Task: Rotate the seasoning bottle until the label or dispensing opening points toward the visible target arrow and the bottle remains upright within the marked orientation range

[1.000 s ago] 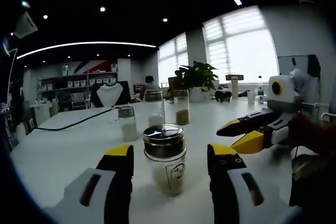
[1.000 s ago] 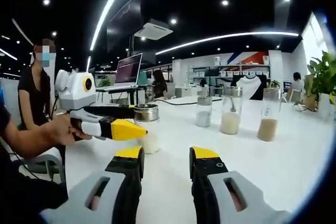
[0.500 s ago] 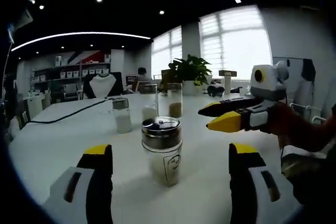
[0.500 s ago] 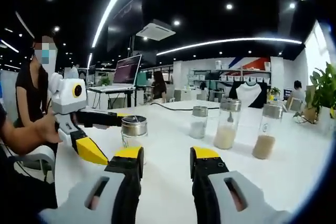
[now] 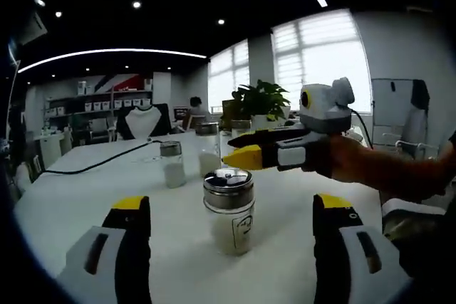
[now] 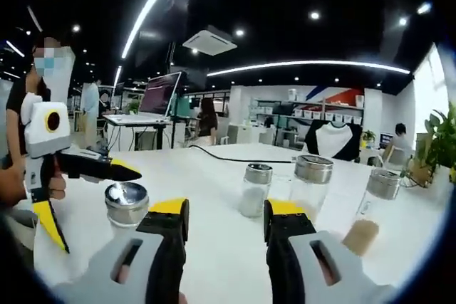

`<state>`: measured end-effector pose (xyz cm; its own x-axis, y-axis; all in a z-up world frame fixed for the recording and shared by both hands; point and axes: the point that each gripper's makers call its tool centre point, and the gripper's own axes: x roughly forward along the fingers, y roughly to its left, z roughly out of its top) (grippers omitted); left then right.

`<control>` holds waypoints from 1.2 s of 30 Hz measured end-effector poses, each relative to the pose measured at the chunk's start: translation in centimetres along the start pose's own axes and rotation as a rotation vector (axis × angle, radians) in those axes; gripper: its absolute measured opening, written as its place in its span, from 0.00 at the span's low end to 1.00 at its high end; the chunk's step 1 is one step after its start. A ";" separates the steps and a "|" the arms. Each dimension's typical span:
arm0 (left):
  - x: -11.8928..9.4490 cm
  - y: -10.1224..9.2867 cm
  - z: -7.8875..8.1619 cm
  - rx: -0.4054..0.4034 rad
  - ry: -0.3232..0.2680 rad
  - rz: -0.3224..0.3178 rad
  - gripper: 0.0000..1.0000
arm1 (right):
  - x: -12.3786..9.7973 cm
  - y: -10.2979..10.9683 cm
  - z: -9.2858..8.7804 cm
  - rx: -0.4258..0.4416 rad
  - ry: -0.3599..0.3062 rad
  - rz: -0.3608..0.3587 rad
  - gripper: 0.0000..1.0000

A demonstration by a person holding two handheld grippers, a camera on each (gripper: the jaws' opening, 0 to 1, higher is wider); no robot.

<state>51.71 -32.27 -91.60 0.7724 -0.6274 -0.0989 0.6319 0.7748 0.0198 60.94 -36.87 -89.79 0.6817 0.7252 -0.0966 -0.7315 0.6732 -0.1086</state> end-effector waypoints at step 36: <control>-0.6 0.8 0.4 0.010 0.008 0.022 1.00 | 9.1 -4.3 -1.3 -0.008 -0.040 -0.164 0.37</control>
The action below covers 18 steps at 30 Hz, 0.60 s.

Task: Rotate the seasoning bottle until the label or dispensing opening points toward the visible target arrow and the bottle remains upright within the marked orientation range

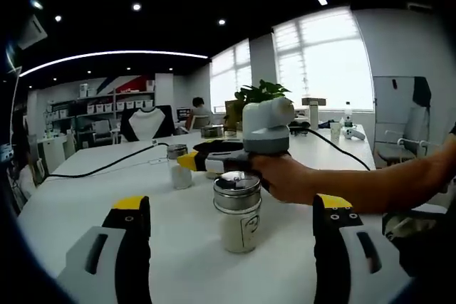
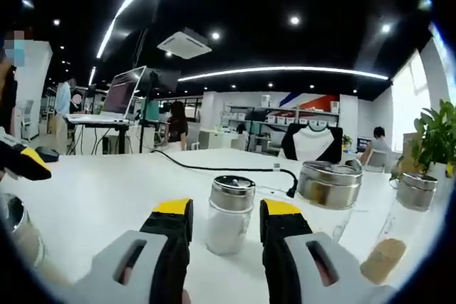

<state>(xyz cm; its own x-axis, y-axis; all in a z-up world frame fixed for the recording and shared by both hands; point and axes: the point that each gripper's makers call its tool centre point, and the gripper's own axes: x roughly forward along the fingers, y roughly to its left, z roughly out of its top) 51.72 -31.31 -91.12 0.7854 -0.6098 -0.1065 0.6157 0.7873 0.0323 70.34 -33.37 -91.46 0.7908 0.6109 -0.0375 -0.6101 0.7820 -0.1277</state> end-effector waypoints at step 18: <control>-0.6 -0.3 1.8 -0.068 -0.062 -0.036 1.00 | 2.7 -1.1 -0.4 -0.049 0.015 -0.089 0.35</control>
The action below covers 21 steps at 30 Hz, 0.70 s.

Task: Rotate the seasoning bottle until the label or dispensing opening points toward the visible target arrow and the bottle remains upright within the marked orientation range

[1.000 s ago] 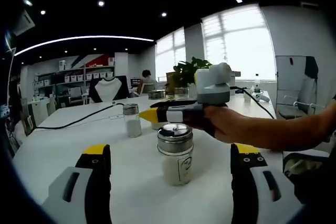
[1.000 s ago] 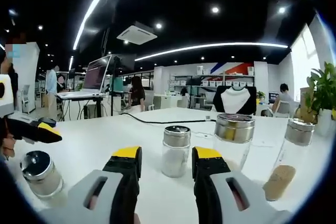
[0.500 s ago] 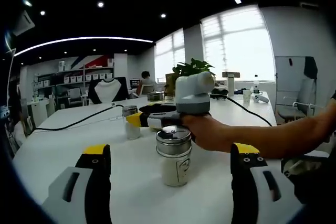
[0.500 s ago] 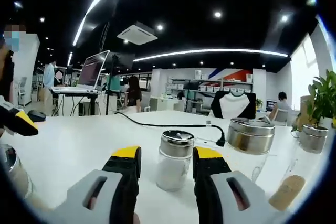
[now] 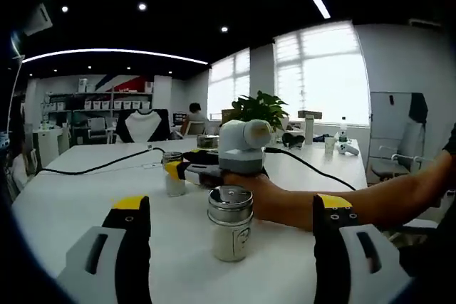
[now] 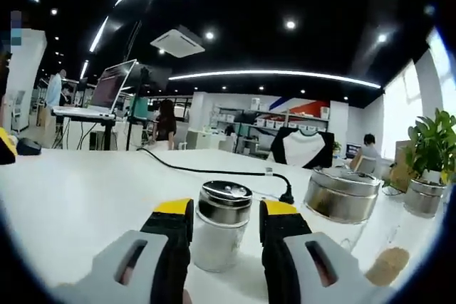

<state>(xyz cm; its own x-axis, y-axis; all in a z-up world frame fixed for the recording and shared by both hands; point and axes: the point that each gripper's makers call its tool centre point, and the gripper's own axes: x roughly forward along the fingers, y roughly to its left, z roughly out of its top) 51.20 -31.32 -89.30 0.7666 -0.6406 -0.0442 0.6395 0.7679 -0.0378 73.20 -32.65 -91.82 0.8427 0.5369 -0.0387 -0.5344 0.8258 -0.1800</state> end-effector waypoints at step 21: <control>-0.6 0.4 0.4 -0.001 -0.027 0.005 1.00 | 0.2 0.4 -1.0 0.043 0.036 0.034 0.31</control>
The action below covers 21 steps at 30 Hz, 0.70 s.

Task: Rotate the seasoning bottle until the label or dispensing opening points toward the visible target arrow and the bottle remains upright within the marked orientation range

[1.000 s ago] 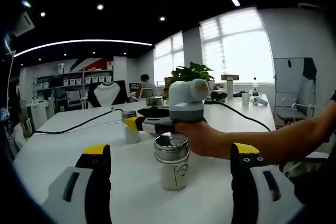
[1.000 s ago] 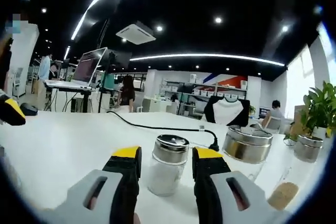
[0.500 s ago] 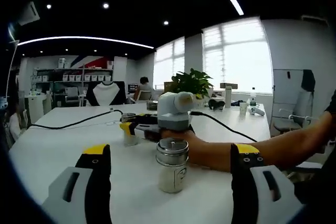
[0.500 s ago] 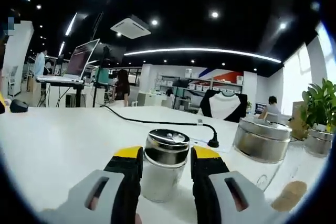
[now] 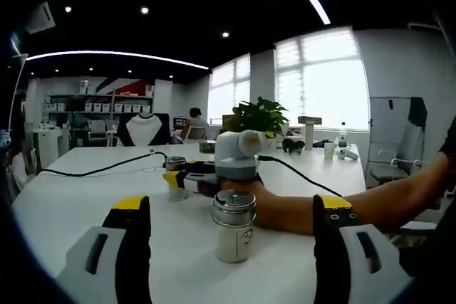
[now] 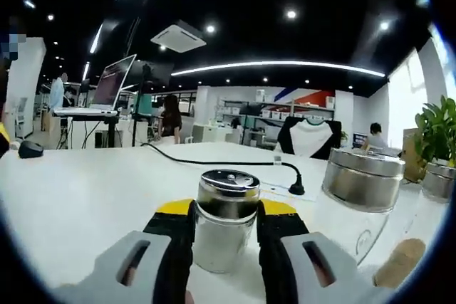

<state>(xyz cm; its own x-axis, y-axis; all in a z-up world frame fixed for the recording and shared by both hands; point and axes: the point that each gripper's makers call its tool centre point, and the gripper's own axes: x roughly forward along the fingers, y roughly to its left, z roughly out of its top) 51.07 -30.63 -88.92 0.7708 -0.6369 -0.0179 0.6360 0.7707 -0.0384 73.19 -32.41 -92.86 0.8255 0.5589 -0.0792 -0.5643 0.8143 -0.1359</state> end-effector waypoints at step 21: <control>-0.4 0.2 1.1 0.040 -0.039 -0.009 0.91 | -3.5 0.5 2.6 0.102 -0.064 0.098 0.30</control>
<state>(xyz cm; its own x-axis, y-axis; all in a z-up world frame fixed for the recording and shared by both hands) 50.90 -30.20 -87.77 0.7652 -0.6435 0.0213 0.6436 0.7654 0.0017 69.94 -33.53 -90.06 0.7659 0.6425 -0.0234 -0.6430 0.7653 -0.0292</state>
